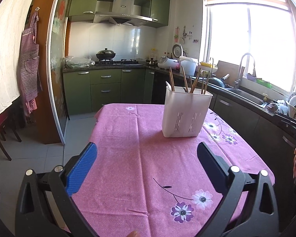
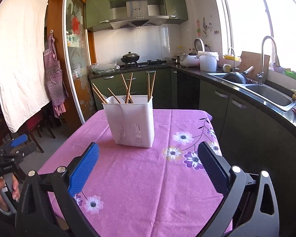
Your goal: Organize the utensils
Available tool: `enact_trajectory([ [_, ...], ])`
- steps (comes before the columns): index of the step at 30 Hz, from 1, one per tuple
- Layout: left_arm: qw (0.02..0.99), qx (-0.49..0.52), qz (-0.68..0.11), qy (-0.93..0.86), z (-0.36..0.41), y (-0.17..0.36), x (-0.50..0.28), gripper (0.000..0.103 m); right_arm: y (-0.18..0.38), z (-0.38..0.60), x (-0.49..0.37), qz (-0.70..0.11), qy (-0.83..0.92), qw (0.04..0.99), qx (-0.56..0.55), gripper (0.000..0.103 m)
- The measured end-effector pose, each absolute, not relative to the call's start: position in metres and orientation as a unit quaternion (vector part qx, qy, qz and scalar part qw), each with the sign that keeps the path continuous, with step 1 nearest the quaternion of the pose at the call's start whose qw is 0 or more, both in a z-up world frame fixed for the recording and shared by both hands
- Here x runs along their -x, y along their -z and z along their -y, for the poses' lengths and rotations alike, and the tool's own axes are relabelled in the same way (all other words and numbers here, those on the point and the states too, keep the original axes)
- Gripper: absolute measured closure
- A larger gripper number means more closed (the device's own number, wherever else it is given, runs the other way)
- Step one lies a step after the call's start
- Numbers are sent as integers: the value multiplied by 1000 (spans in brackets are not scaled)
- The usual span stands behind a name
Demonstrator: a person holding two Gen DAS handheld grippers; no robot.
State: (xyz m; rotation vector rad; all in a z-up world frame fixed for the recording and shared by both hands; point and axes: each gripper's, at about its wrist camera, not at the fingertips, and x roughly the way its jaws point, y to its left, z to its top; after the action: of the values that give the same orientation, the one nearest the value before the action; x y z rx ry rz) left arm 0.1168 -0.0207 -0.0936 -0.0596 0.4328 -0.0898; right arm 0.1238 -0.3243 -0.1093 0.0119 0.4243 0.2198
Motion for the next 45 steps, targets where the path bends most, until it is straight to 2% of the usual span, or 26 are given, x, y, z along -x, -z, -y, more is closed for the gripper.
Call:
enact_trajectory([
  [5, 977, 28, -204, 47, 24, 90, -96, 7, 114, 319, -74, -176, -115, 978, -9, 5],
  [14, 983, 16, -174, 54, 34, 63, -53, 7, 86, 303, -18, -139, -112, 984, -5, 5],
  [45, 984, 0, -173, 42, 38, 61, -36, 7, 73, 295, -7, -148, -117, 982, 2, 5],
])
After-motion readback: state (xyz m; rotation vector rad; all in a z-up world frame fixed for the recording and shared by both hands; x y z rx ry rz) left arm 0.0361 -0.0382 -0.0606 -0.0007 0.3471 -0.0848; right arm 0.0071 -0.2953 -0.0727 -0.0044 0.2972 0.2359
